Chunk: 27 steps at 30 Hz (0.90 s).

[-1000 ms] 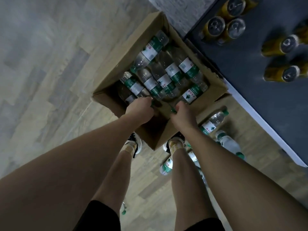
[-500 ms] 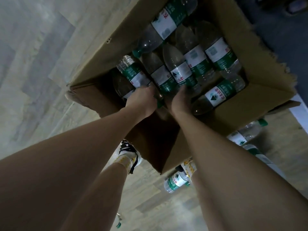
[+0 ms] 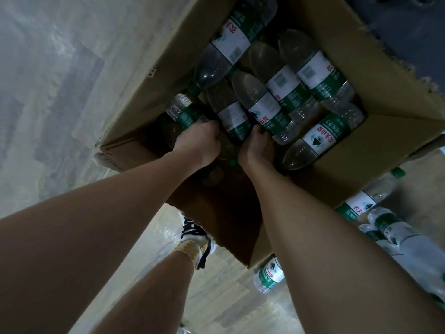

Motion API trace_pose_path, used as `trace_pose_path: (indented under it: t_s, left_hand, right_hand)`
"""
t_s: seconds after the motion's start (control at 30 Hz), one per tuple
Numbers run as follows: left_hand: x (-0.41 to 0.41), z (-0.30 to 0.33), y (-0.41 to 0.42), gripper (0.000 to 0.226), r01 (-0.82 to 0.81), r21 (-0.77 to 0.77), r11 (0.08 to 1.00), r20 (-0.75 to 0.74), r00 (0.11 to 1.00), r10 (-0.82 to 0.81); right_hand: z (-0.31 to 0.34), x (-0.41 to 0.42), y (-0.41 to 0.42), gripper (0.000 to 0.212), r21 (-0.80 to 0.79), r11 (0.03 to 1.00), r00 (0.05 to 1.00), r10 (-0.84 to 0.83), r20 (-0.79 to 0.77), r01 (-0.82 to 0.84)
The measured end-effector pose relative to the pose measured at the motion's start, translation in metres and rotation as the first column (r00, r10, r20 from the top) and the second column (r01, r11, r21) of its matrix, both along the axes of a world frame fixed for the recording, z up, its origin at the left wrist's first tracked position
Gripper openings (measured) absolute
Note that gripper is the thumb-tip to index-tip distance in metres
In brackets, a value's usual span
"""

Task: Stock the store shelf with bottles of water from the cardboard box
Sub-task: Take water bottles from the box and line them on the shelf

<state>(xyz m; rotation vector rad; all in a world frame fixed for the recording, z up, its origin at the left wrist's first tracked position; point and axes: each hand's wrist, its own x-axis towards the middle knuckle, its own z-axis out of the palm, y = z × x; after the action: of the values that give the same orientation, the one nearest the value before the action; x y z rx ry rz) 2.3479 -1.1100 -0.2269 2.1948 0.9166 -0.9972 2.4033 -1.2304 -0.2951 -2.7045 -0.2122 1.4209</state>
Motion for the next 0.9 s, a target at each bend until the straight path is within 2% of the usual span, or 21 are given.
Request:
trace_pose_path:
  t_s: [0.07,0.17,0.27,0.4,0.47,0.6,0.77,0.83,0.9]
  left_hand:
    - [0.001,0.002,0.002,0.025,-0.005,0.004,1.000,-0.013,1.000,0.005]
    - [-0.008,0.012,-0.002,0.025,0.008,-0.003,1.000,-0.046,0.999,-0.009]
    - [-0.017,0.037,-0.010,0.021,0.036,-0.021,0.999,-0.085,0.996,-0.038]
    - [-0.012,0.089,-0.015,0.020,0.054,-0.058,0.997,-0.077,0.995,-0.058]
    - [-0.006,0.122,-0.015,0.021,0.050,-0.089,0.995,-0.090,0.994,-0.058]
    - [0.020,0.212,-0.014,0.024,0.136,-0.163,0.977,-0.077,0.986,-0.150]
    - [0.073,0.373,0.000,0.023,0.245,-0.148,0.958,-0.002,0.969,-0.248]
    - [0.094,0.445,0.014,0.028,0.260,-0.123,0.958,0.047,0.965,-0.256]
    - [0.115,0.517,0.031,0.029,0.236,-0.098,0.967,0.127,0.967,-0.223]
  right_hand:
    - [0.002,0.001,0.004,0.075,0.050,0.999,0.994,-0.014,-0.111,0.020]
    - [0.023,-0.011,0.009,0.095,0.024,0.974,0.925,-0.208,-0.318,0.227]
    - [0.054,-0.017,-0.010,0.085,-0.004,0.918,0.828,-0.359,-0.430,0.396]
    - [0.120,-0.008,-0.054,0.074,-0.002,0.888,0.788,-0.410,-0.458,0.461]
    - [0.160,-0.002,-0.060,0.081,0.005,0.880,0.786,-0.422,-0.452,0.475]
    - [0.265,0.025,-0.063,0.084,0.104,0.789,0.732,-0.500,-0.463,0.606]
    - [0.416,0.056,-0.055,0.074,0.213,0.644,0.653,-0.586,-0.480,0.735]
    - [0.478,0.071,-0.051,0.066,0.294,0.598,0.655,-0.574,-0.491,0.745]
    - [0.543,0.091,-0.041,0.073,0.399,0.555,0.680,-0.532,-0.504,0.730]
